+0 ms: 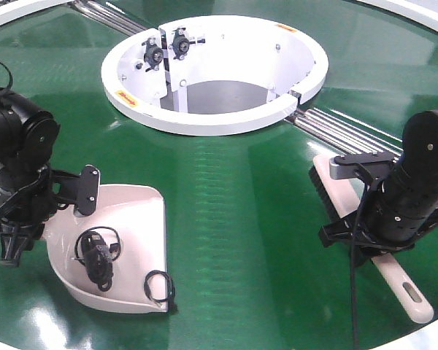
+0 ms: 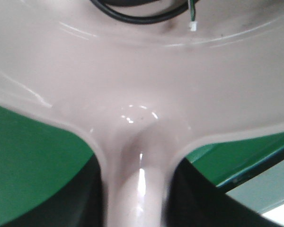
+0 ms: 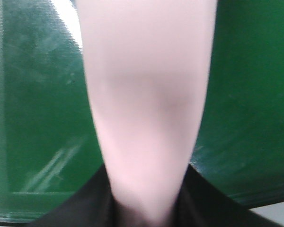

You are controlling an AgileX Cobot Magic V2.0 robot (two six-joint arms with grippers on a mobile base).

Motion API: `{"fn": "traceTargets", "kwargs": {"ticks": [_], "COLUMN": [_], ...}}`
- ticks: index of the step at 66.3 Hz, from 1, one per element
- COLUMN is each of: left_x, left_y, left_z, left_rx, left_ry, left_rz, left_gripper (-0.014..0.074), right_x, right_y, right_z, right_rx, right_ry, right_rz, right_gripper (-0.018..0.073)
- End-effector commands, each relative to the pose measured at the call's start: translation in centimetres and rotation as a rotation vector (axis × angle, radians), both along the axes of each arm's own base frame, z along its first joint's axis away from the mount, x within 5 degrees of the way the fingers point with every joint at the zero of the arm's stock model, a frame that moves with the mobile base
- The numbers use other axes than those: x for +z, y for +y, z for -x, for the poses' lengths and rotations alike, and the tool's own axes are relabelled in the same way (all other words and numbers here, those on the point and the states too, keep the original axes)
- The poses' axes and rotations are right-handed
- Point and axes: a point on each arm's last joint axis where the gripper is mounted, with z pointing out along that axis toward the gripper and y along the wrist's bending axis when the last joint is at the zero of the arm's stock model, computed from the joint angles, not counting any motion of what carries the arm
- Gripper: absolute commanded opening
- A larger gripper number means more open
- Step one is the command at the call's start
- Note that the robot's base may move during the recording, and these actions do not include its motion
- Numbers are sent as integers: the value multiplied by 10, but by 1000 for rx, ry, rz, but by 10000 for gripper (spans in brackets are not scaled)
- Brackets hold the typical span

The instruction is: Clean and inspect green conveyor with broom and dustpan

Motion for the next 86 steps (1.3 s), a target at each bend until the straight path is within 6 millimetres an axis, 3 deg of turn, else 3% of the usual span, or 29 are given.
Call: {"fn": "traceTargets", "kwargs": {"ticks": [1, 28, 43, 51, 59, 76, 86], "left_x": [18, 18, 18, 18, 18, 18, 27], "left_y": [-3, -4, -6, -6, -6, -9, -10], "left_z": [0, -1, 0, 0, -1, 1, 6], "left_rx": [-8, -3, 8, 11, 44, 60, 74], "left_ry": [-67, -79, -73, -73, -90, -88, -101], "left_rz": [33, 39, 64, 65, 71, 102, 138], "left_gripper": [17, 76, 262, 408, 491, 513, 513], "right_x": [18, 8, -5, -9, -13, -13, -11], "right_y": [-3, -3, -2, -2, -2, -1, -1], "right_z": [0, -1, -4, -5, -6, -9, -9], "right_rx": [3, 3, 4, 4, 4, 20, 44], "right_ry": [-69, -4, 66, 80, 89, 57, 50], "right_rz": [-3, 12, 27, 30, 32, 26, 26], "right_gripper": [8, 17, 55, 115, 198, 420, 482]}}
